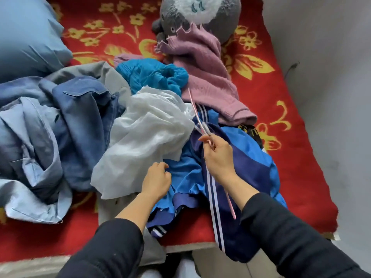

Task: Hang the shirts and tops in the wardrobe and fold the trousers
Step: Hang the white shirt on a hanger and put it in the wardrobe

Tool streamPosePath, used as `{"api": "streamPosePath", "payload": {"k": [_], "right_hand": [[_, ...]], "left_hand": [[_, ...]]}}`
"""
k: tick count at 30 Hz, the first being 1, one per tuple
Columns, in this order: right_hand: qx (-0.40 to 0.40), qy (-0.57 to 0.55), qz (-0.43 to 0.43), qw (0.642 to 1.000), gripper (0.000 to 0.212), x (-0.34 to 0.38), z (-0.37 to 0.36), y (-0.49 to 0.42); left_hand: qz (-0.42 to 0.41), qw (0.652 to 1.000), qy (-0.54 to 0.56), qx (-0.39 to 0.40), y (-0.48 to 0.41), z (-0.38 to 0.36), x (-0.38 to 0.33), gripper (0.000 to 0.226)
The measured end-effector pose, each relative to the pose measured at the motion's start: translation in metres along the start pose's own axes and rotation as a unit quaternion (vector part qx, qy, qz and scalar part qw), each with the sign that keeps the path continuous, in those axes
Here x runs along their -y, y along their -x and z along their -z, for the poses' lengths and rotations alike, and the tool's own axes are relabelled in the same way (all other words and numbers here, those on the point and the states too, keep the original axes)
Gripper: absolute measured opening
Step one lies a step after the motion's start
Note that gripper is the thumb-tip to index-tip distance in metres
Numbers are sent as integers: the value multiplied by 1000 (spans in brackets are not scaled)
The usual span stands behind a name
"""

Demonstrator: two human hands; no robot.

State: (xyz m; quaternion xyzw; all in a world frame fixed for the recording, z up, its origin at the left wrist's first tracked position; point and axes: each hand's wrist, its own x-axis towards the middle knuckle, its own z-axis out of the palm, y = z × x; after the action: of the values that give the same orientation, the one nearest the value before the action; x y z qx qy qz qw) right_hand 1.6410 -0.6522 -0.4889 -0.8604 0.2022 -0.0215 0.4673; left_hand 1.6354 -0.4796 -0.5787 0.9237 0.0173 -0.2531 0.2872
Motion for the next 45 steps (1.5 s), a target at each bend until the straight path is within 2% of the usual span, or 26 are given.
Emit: {"api": "streamPosePath", "payload": {"k": [3,6,11,13,14,19,21,23,25,27,28,29,31,32,33,34,36,37,38,39,40,41,43,44,45], "right_hand": [[6,20,4,1000,23,-23,-15,-32],[-5,-1,-35,999,23,-51,-23,-48],[6,-38,-54,998,23,-75,-35,-58],[28,-37,-63,997,20,-74,-37,-61],[36,-37,-70,996,26,-73,-37,-61],[63,-57,-98,991,30,-64,-35,-56],[65,-52,-110,991,30,-57,-34,-53],[65,-51,-118,990,29,-47,-34,-50],[66,-55,-114,990,32,-34,-36,-47],[64,-59,-108,990,32,-19,-41,-44],[62,-62,-106,991,30,-12,-43,-43],[60,-65,-105,991,28,-5,-46,-42],[64,-77,-112,989,26,5,-52,-38],[67,-81,-117,987,25,9,-56,-37],[70,-78,-119,987,26,11,-59,-35],[75,-71,-118,988,27,13,-63,-33],[82,-57,-112,989,28,16,-70,-29],[82,-48,-109,989,27,17,-72,-28],[81,-36,-104,991,26,19,-74,-27],[80,-26,-96,992,26,21,-75,-27],[79,-18,-89,993,27,22,-77,-28],[78,-12,-84,993,29,24,-78,-29],[71,-2,-80,994,30,27,-81,-34],[67,4,-80,995,28,27,-82,-37],[65,11,-77,995,25,27,-84,-40]], "left_hand": [[-1,1000,13,16,-38,-27,-9,37],[31,999,-4,24,-69,-52,-13,35],[67,997,-32,-19,-111,-71,-7,42],[40,999,-3,-35,-123,-70,0,28],[19,999,21,-41,-126,-67,3,19],[-34,980,189,-45,-88,-19,2,26],[-15,942,335,-16,-68,14,2,22],[37,864,502,2,-54,51,2,22],[65,770,634,21,-44,88,-2,30],[68,702,707,50,-34,116,-6,43],[76,691,716,54,-29,127,-6,47],[81,698,710,52,-22,138,-9,48],[81,737,669,53,-13,150,-1,52],[87,770,629,65,-9,152,7,53],[101,808,575,85,-7,152,20,44],[119,852,498,109,-6,150,36,27],[106,937,258,211,-5,142,67,16],[86,946,136,282,-5,136,80,10],[70,938,36,337,-6,128,90,11],[62,931,-34,357,-8,122,94,14],[60,937,-68,337,-13,117,95,15],[59,955,-62,283,-18,112,94,18],[82,993,4,81,-36,107,85,29],[82,996,35,-23,-46,105,76,38],[75,991,55,-95,-55,104,67,50]]}}
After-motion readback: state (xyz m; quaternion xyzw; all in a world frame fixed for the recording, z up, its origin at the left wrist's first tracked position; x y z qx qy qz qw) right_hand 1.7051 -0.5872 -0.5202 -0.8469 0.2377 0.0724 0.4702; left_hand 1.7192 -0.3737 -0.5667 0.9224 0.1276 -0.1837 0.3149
